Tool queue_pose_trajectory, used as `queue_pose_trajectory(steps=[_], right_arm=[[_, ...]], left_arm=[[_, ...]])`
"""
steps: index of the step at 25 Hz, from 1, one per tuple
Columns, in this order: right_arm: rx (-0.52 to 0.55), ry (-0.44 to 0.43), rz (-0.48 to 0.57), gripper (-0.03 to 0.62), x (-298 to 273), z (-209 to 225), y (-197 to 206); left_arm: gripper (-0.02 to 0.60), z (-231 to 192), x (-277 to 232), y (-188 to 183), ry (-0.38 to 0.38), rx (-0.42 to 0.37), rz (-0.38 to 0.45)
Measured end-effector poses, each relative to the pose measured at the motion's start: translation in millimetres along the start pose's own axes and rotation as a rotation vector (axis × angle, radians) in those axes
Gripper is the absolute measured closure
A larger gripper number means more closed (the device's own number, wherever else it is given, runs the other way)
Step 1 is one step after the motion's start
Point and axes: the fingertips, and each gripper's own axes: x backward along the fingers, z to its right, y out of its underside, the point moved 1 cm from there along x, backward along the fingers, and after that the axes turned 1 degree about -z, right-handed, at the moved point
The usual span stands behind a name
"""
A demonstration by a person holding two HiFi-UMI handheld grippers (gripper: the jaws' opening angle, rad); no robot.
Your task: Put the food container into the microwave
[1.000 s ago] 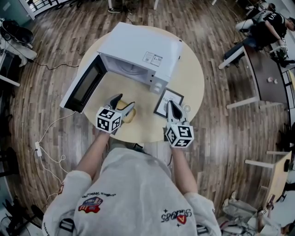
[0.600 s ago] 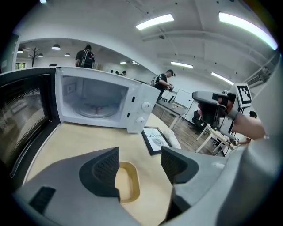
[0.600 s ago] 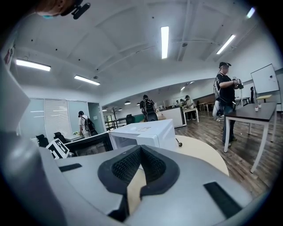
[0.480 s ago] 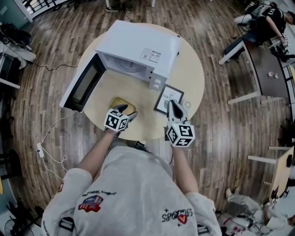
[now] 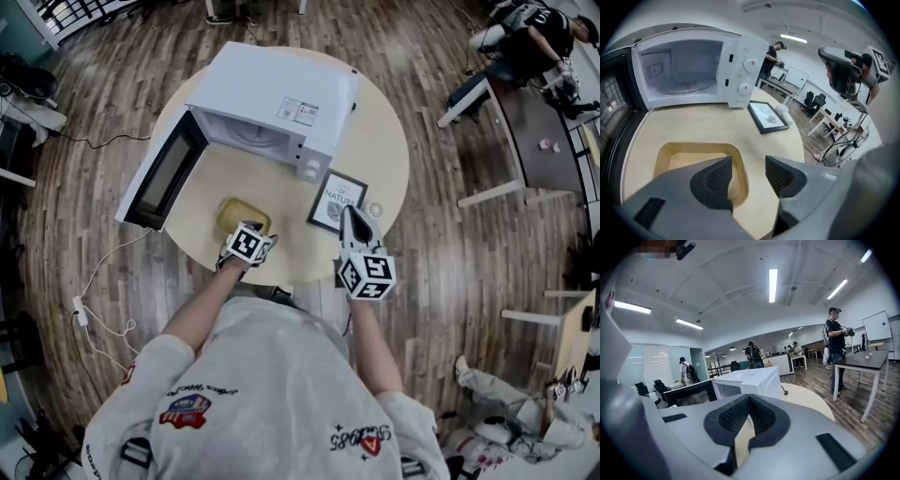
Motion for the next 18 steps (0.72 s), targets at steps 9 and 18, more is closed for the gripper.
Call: queue_pose_trajectory(steps=[9,18], right_arm=[[-0.024,0.033,0.0,0.602,10.2,11.8,3.7],[-0.042,0.028,0.0,0.602,9.4,8.1,7.3]], left_arm=[[0.466,-13.8,-11.8,-6.9,-0.102,-0.112,-0.024],[0.548,-16.0,-7.1,4.9,-0.119,-0.156,-0.03]])
